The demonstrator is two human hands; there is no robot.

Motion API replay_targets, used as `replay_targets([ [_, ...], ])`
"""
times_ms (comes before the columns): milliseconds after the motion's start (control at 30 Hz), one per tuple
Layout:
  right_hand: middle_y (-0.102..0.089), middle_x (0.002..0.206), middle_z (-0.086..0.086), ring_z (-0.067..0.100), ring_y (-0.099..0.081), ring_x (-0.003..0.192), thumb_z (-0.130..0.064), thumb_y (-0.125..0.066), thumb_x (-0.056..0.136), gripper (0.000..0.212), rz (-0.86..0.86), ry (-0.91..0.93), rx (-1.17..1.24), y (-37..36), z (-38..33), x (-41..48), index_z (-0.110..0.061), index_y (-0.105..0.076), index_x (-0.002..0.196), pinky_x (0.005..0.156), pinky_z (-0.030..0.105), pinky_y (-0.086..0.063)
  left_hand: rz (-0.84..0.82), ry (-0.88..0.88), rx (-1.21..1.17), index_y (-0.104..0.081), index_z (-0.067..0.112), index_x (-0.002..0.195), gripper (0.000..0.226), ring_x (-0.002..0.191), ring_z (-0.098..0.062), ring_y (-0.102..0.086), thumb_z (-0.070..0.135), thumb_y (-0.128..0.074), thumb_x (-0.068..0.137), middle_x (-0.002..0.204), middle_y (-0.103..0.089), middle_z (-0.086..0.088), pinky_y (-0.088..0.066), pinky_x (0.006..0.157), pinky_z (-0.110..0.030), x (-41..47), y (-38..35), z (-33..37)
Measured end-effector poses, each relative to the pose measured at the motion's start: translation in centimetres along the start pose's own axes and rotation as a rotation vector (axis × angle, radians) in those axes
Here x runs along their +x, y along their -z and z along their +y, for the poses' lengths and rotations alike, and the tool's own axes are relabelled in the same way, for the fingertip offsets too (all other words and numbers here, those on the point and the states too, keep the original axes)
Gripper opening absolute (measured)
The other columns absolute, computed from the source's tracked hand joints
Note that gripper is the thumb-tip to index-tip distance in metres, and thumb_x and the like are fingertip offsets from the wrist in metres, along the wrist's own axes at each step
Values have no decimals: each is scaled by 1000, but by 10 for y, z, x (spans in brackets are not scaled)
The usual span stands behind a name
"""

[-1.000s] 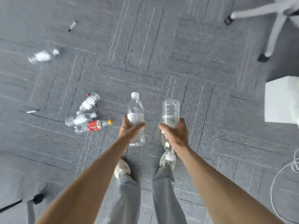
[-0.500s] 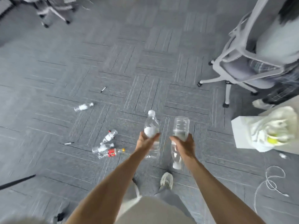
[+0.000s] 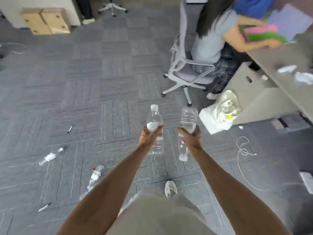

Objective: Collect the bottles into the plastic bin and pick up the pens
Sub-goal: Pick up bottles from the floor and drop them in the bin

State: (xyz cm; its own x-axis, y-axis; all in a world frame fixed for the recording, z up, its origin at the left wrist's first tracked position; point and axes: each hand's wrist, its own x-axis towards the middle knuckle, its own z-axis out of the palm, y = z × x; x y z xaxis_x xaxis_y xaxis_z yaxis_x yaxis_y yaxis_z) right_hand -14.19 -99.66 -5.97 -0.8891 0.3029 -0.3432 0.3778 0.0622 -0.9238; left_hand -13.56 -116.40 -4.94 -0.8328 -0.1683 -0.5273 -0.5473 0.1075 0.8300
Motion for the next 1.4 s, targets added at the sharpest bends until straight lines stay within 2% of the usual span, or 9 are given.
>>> replay_targets([
  [100, -72, 81, -4, 26, -72, 77, -32, -85, 66, 36, 179, 19, 69, 27, 12, -28, -33, -59, 90, 69, 42, -59, -76, 8, 103, -38, 14, 128, 65, 101, -24, -56, 51, -65, 83, 117, -54, -5, -51, 81, -34, -12, -9, -11],
  [300, -71, 76, -3, 14, -64, 61, -24, -84, 70, 39, 437, -43, 215, 115, 39, -97, -21, -65, 103, 59, 35, -57, -383, -75, 110, -51, 18, 95, 29, 77, -19, -59, 27, -74, 81, 90, -60, -4, -50, 69, -34, -69, -82, -17],
  [433, -70, 78, -2, 11, -63, 59, -30, -82, 66, 43, 622, -77, 269, 190, 66, -155, -20, -66, 105, 55, 28, -54, -564, -93, 226, -50, 13, 110, 51, 76, -16, -60, 35, -78, 74, 94, -61, -5, -53, 67, -33, -122, -157, -25],
  [567, -67, 81, 3, 16, -64, 66, -26, -81, 73, 31, 810, -119, 351, 270, 98, -218, -24, -59, 95, 64, 39, -59, -762, -148, 340, -49, 12, 115, 50, 77, -13, -59, 35, -75, 78, 98, -61, -4, -42, 53, -21, -193, -235, -42],
  [800, -66, 73, 1, 17, -61, 64, -23, -78, 74, 20, 1098, -121, 457, 417, 169, -333, -27, -61, 84, 64, 37, -56, -1028, -213, 517, -48, 11, 117, 52, 86, -16, -58, 38, -72, 80, 110, -60, -6, -40, 54, -18, -333, -379, -94],
  [933, -67, 73, 0, 15, -62, 62, -21, -78, 74, 18, 1296, -157, 522, 478, 217, -404, -30, -65, 83, 60, 34, -55, -1193, -261, 627, -47, 17, 113, 43, 74, -2, -51, 36, -71, 83, 94, -55, 4, -37, 54, -15, -420, -449, -136],
  [1067, -68, 75, 3, 17, -64, 63, -27, -81, 68, 18, 1503, -229, 627, 518, 260, -480, -31, -67, 79, 58, 32, -55, -1397, -313, 752, -54, 22, 93, 23, 75, -9, -55, 29, -73, 82, 83, -58, 8, -43, 62, -20, -502, -502, -188],
  [1267, -67, 69, -1, 20, -65, 65, -29, -76, 68, 11, 1766, -324, 670, 547, 307, -558, -35, -69, 74, 62, 43, -59, -1645, -306, 1007, -49, 20, 120, 59, 96, -15, -56, 44, -76, 74, 108, -61, 3, -40, 81, -26, -591, -563, -268],
  [1400, -67, 74, 1, 19, -64, 68, -22, -75, 73, 23, 1903, -417, 698, 573, 338, -583, -11, -67, 91, 60, 37, -58, -1761, -333, 1204, -52, 19, 119, 69, 103, -20, -59, 56, -76, 66, 113, -62, -1, -46, 85, -31, -636, -613, -316],
])
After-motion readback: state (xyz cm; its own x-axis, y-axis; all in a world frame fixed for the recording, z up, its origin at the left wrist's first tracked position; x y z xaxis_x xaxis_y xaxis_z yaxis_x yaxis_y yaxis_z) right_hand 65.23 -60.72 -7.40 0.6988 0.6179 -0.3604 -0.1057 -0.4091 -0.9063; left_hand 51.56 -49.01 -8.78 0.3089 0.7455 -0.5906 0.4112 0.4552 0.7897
